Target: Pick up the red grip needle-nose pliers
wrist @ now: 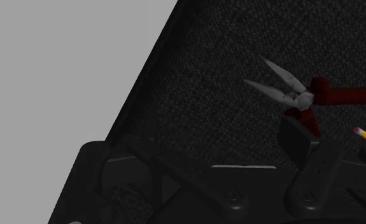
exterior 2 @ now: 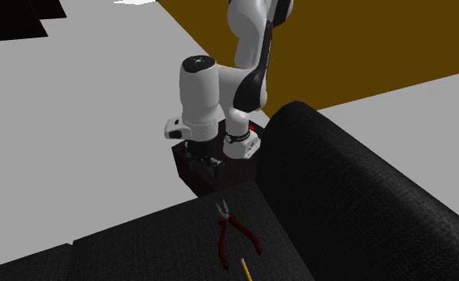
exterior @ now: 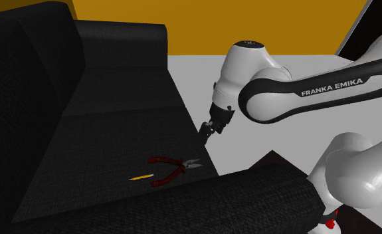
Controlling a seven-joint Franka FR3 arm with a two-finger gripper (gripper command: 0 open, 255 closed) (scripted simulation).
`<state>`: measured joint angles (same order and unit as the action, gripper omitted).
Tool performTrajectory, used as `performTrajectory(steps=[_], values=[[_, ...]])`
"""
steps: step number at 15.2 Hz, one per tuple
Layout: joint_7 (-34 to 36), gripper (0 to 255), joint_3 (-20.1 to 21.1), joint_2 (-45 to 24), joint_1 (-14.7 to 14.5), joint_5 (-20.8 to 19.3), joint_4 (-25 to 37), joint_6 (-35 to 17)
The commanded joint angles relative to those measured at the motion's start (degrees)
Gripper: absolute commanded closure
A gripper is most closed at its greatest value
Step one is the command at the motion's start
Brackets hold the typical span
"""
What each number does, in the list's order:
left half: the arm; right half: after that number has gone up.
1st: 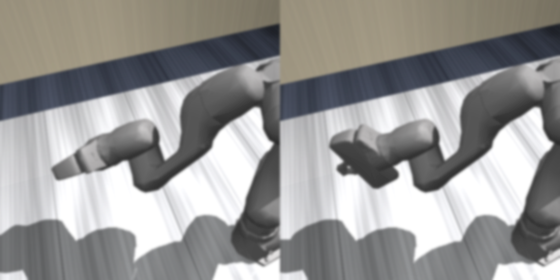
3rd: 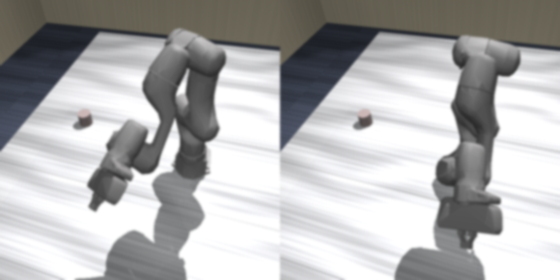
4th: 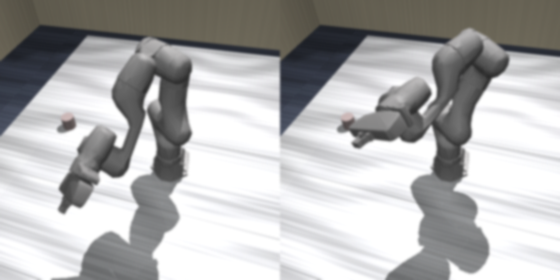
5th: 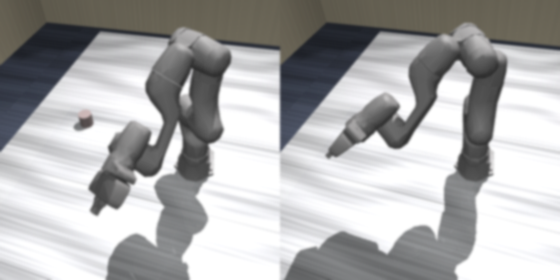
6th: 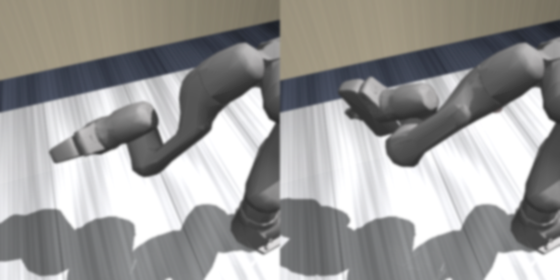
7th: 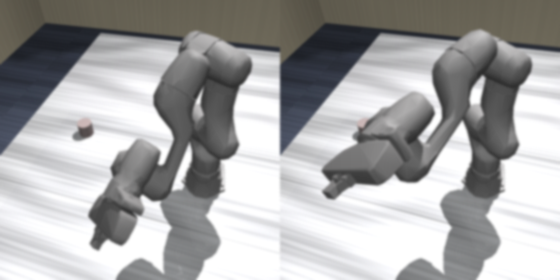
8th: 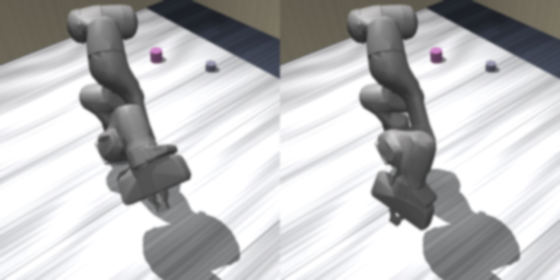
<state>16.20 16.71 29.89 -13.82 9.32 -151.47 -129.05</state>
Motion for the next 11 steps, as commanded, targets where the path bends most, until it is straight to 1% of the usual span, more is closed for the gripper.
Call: performTrajectory(steps=[1,5,8,9,11], values=[[1.5,0,2.09,-2.67,-0.94,0.55,0.48,-4.0],[4.82,0,6.43,-9.35,-1.61,-0.12,2.13,-12.24],[8.34,0,9.99,-14.8,-1.25,-2.54,4.09,-18.02],[9.46,0,10.92,-16.24,-1.04,-3.53,4.69,-19.4],[10.09,0,11.34,-17.53,-0.7,-4.29,4.08,-21.22]])
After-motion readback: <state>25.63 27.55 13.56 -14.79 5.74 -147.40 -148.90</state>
